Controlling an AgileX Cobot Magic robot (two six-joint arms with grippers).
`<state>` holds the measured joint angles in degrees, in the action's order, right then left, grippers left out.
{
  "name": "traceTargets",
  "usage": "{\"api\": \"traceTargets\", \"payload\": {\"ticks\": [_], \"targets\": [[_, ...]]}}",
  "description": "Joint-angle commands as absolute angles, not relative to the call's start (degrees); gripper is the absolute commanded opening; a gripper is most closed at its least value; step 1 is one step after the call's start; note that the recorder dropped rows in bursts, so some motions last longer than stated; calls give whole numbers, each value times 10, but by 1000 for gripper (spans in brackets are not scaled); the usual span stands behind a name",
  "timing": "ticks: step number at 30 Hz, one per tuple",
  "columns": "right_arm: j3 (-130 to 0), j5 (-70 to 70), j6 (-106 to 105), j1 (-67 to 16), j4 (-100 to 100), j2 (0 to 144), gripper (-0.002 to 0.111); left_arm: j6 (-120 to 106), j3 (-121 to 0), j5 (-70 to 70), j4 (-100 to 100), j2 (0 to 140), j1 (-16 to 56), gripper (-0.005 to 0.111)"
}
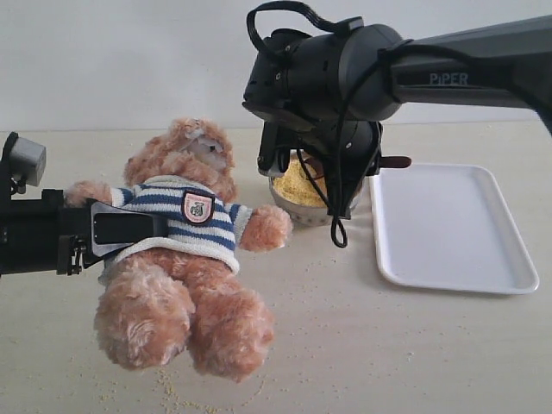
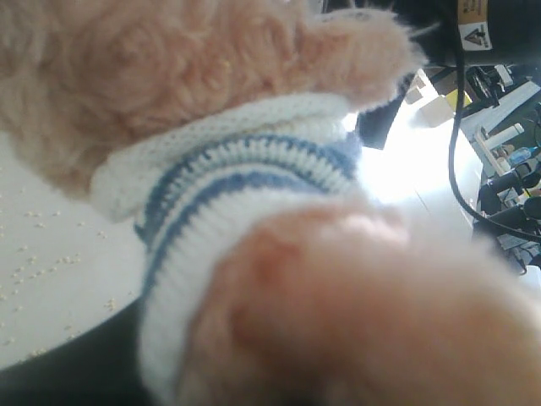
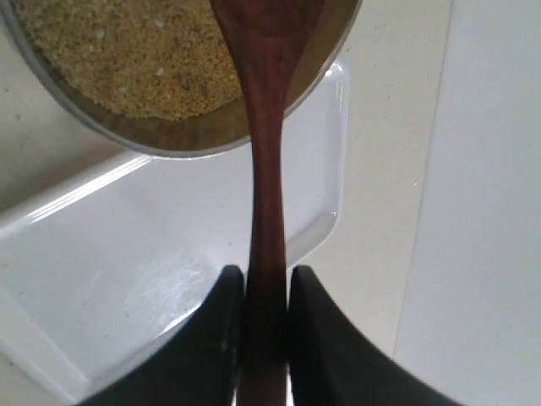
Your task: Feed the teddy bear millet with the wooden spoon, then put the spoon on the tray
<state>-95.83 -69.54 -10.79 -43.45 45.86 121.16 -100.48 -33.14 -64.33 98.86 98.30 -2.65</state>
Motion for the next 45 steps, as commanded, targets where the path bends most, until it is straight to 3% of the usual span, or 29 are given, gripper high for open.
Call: {"api": "traceTargets", "payload": {"ticks": [1,45], "targets": [[-960,-700,-115,-433,466,1206,0,-1001,-333,-655,999,981,-28,5],[-960,-700,-116,-442,570,1212,0,-999,-333,-659,999,981,-28,5]]}}
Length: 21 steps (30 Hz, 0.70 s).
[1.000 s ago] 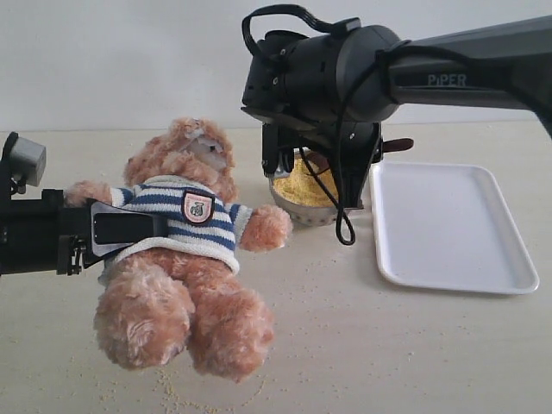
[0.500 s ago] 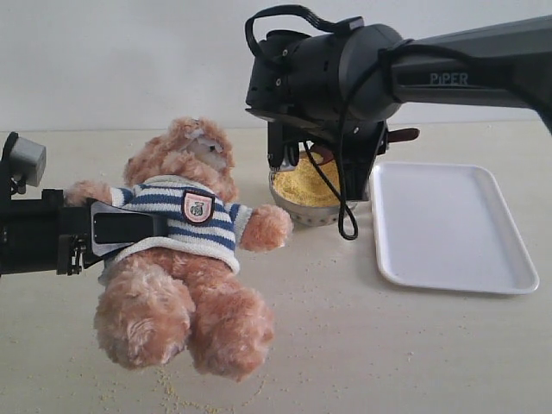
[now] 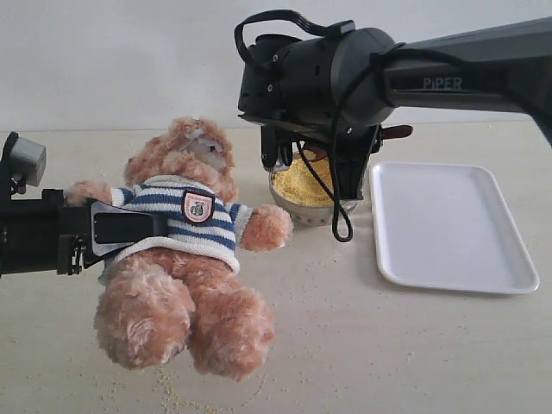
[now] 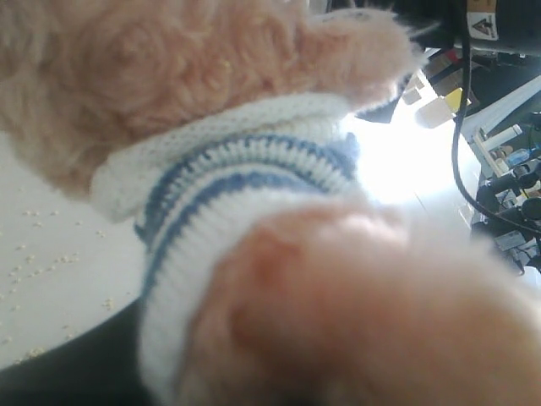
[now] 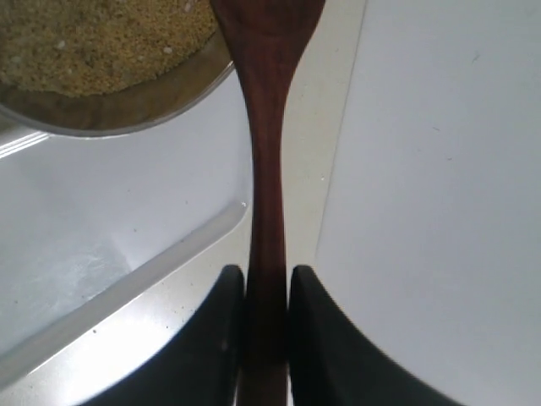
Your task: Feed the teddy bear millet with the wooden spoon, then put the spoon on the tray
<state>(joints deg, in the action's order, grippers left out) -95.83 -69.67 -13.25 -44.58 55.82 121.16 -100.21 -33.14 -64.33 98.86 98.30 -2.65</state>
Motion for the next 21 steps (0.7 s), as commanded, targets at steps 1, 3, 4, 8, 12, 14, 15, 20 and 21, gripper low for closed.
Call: {"api": "traceTargets", "payload": {"ticks": [1,3,4,8,12,14,15,20,21], "targets": [[-960,-700,-117,-439,568,1212,0,-999,-333,-659,999,981,-28,5],[-960,-700,-109,-439,557,1212,0,-999,-333,-667,999,981,-28,5],[-960,-700,-96,-439,549,1212,0,-999,-333,-668,999,981,-28,5],[-960,-700,-78,-439,516,1212,0,-999,-333,-668,999,981,-28,5],[-960,-700,-57,-439,487,1212,0,-999,-333,-670,999,981,-28,5],[-960,-700,-51,-435,469,1212,0,-999,-333,-671,999,981,-28,5],[-960,-700,-50,-433,458,1212,0,-999,-333,-673,999,981,-28,5],[-960,-700,-39,-421,429,1211,0,-999,-333,-675,999,981,-28,5],[-960,-700,-38,-419,426,1208,0,-999,-333,-677,999,981,-28,5]]}}
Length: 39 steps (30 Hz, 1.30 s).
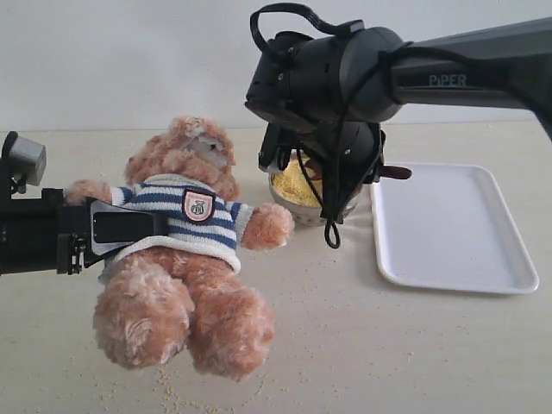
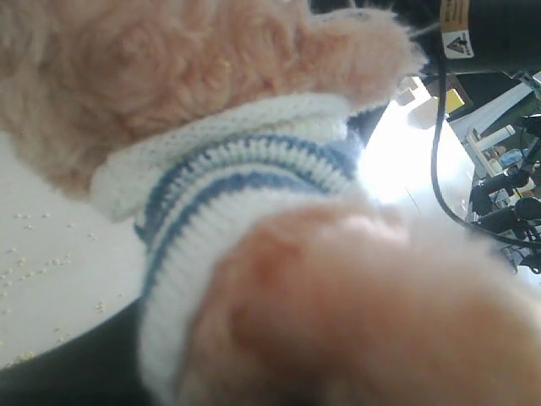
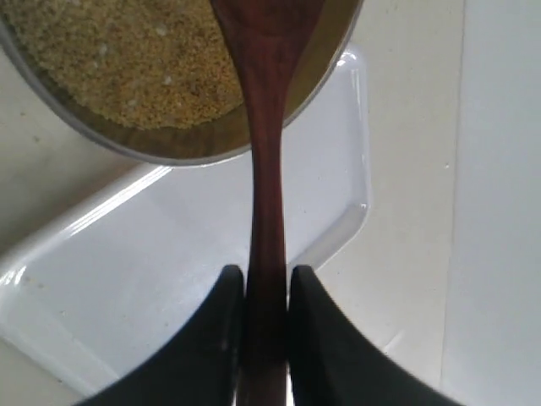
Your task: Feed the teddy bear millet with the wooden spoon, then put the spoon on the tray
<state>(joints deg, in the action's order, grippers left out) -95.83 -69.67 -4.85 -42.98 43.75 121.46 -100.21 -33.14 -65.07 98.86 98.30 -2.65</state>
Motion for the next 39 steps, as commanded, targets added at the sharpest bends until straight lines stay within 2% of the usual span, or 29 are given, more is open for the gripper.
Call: {"api": "traceTargets", "payload": {"ticks": [1,39], "targets": [[-960,-700,-38,-418,419,1205,0,-999,-333,-677,999,981,-28,5],[-960,-700,-55,-417,219,1040,0,-999,-333,-677,999,981,-28,5]]}}
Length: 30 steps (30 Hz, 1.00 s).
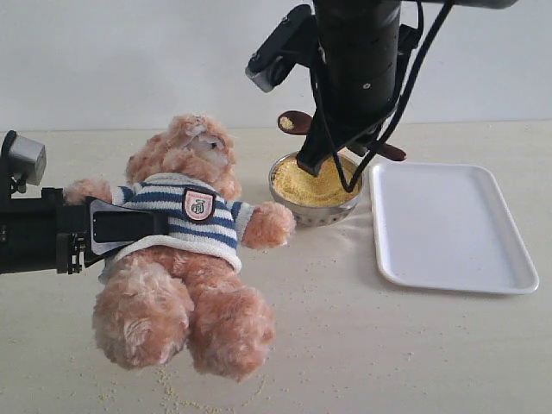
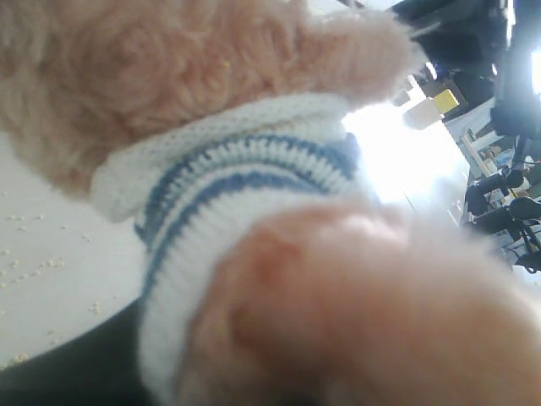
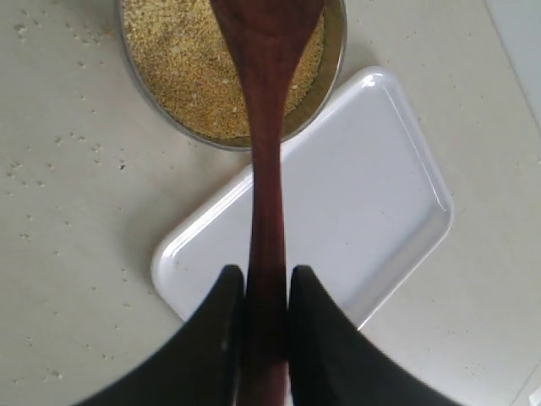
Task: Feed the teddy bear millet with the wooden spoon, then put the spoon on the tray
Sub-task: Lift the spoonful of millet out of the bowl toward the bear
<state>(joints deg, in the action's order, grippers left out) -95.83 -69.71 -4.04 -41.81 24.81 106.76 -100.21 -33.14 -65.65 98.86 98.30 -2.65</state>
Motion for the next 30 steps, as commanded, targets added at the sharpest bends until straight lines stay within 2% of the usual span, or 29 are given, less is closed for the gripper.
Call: {"api": "traceTargets", "payload": {"ticks": [1,7,14,17,30], "targets": [[-960,-700,-61,-417,207,1033,0,-999,-333,-677,999,981,-28,5],[-954,-700,-78,-418,154,1006,0,-999,-333,-677,999,981,-28,5],[-850,-700,-76,-459,163,947,0,-999,-333,-675,999,981,-28,5],[-847,-687,-72,-480,166,938,0,-999,-333,-675,999,981,-28,5],[-847,-650,-73,-480,163,938,0,-999,-333,-675,999,981,-28,5]]}}
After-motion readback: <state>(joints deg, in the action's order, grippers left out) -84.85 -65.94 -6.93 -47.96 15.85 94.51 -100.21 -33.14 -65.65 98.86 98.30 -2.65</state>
